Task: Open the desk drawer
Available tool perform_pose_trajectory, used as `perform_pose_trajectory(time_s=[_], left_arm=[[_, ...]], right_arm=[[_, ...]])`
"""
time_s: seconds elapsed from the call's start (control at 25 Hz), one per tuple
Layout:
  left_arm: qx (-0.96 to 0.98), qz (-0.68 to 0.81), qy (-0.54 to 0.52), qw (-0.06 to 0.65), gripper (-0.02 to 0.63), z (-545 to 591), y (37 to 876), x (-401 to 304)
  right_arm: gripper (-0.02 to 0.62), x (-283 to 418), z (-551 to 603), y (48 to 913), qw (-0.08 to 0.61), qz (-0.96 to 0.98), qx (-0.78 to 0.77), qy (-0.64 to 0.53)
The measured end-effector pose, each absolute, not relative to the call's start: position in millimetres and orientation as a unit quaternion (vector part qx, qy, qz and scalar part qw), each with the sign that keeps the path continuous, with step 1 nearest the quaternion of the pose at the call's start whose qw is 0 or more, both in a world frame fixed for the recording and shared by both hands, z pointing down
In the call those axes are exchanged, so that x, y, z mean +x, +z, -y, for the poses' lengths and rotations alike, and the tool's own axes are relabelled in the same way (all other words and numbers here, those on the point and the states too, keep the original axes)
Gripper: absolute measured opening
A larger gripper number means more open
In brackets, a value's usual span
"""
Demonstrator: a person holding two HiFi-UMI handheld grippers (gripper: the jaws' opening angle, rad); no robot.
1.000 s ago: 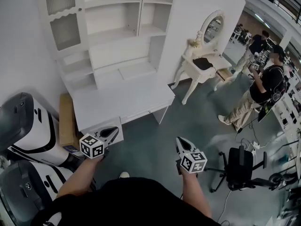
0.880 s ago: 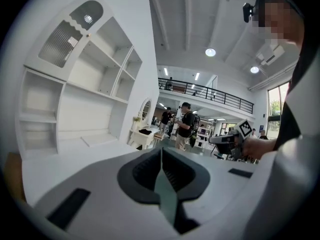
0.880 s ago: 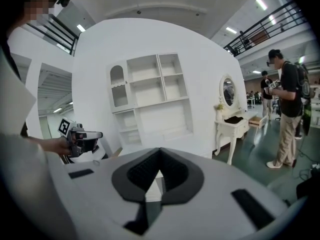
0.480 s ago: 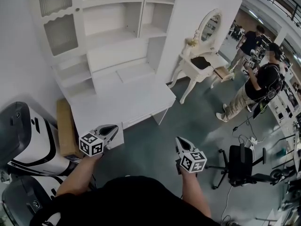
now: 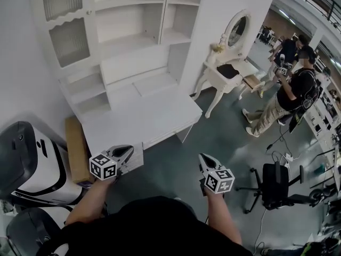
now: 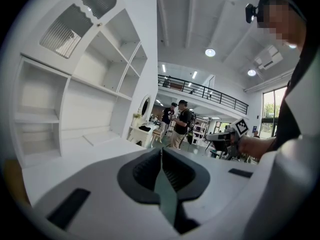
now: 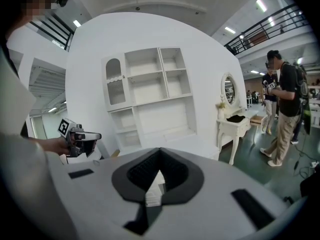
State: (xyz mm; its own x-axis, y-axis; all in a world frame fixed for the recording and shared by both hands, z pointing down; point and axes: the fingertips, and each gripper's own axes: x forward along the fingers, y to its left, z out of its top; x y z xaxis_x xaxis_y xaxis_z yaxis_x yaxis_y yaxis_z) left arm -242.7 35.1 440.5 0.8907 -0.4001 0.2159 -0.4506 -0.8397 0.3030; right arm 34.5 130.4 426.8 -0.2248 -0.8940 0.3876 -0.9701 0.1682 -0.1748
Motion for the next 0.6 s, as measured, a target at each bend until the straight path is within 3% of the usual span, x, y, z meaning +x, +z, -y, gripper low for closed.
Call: perform_pose_trajectory(time_s=[0.6], left_arm=[[0.943,0.267,0.083,0.183,0.018,-3,452,-262]], right_arm=[[0.002,39,-61,443,0.097,0.779,0.586,0.203]])
